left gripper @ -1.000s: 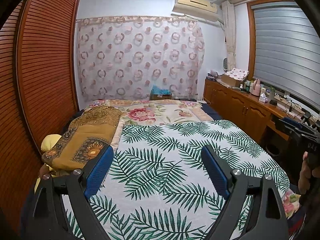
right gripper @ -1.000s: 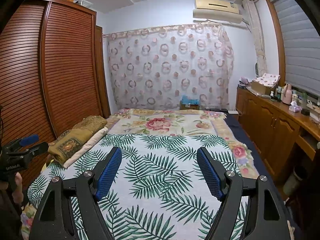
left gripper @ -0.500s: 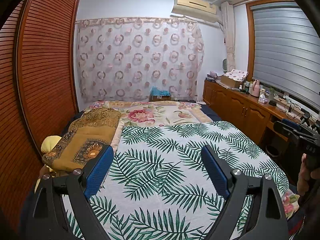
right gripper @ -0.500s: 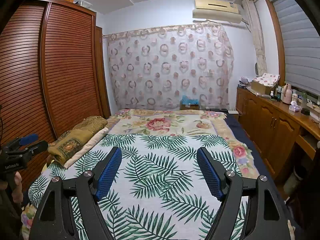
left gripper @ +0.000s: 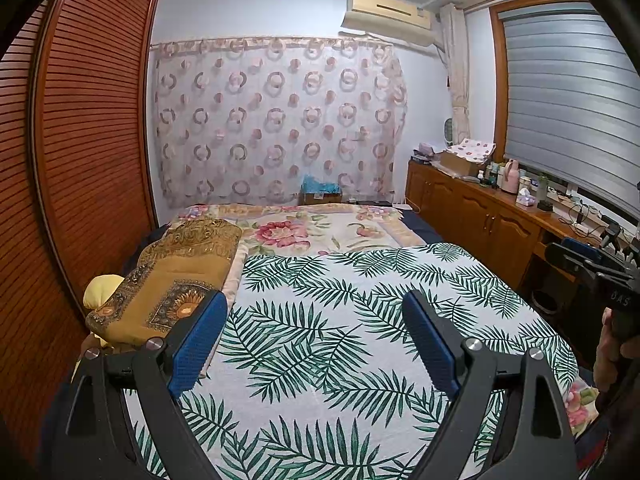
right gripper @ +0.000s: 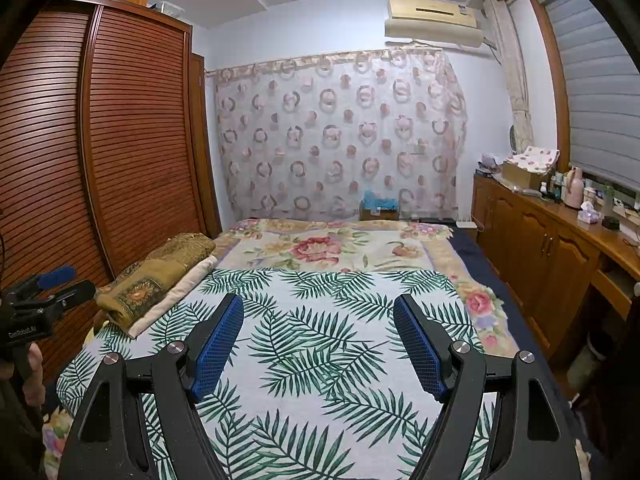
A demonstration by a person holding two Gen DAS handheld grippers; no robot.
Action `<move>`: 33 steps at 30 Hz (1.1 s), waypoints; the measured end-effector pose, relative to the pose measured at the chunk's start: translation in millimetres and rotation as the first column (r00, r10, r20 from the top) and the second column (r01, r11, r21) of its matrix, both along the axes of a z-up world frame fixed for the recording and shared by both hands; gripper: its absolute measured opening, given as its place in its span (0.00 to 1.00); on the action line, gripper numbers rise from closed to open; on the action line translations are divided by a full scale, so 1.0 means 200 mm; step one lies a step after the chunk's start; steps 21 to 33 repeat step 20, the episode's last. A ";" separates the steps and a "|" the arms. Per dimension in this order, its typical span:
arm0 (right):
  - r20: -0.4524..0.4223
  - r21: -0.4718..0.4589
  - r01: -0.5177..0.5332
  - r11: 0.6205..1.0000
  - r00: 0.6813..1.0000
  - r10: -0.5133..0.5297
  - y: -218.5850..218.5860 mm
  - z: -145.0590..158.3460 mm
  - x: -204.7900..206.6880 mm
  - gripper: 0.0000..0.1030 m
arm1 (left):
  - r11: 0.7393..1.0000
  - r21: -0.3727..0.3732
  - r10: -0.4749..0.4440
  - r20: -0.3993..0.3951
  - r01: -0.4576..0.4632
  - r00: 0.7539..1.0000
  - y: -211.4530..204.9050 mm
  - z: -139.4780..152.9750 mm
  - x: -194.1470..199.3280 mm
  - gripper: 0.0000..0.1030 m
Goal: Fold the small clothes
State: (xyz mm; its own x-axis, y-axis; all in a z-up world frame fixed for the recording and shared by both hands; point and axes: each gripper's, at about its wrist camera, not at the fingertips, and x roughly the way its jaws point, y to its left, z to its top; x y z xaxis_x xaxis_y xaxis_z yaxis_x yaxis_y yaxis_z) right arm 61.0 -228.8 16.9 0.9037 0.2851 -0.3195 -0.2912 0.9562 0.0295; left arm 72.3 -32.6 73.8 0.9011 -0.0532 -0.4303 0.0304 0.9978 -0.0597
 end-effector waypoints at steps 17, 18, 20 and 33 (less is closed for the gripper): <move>0.002 0.002 0.001 1.000 1.000 -0.001 0.00 0.00 0.00 0.77 | 1.000 0.001 0.000 0.002 0.000 1.000 -0.01 0.00 0.00 0.87; 0.002 0.001 0.002 1.000 1.000 -0.002 -0.01 0.00 0.00 0.77 | 1.000 0.001 0.000 0.003 0.000 1.000 -0.01 0.00 0.00 0.87; 0.003 0.002 0.000 1.000 1.000 0.000 -0.01 0.00 0.00 0.77 | 1.000 0.001 -0.001 0.003 0.001 1.000 -0.01 0.00 0.00 0.87; 0.003 0.002 0.000 1.000 1.000 0.000 -0.01 0.00 0.00 0.77 | 1.000 0.001 -0.001 0.003 0.001 1.000 -0.01 0.00 0.00 0.87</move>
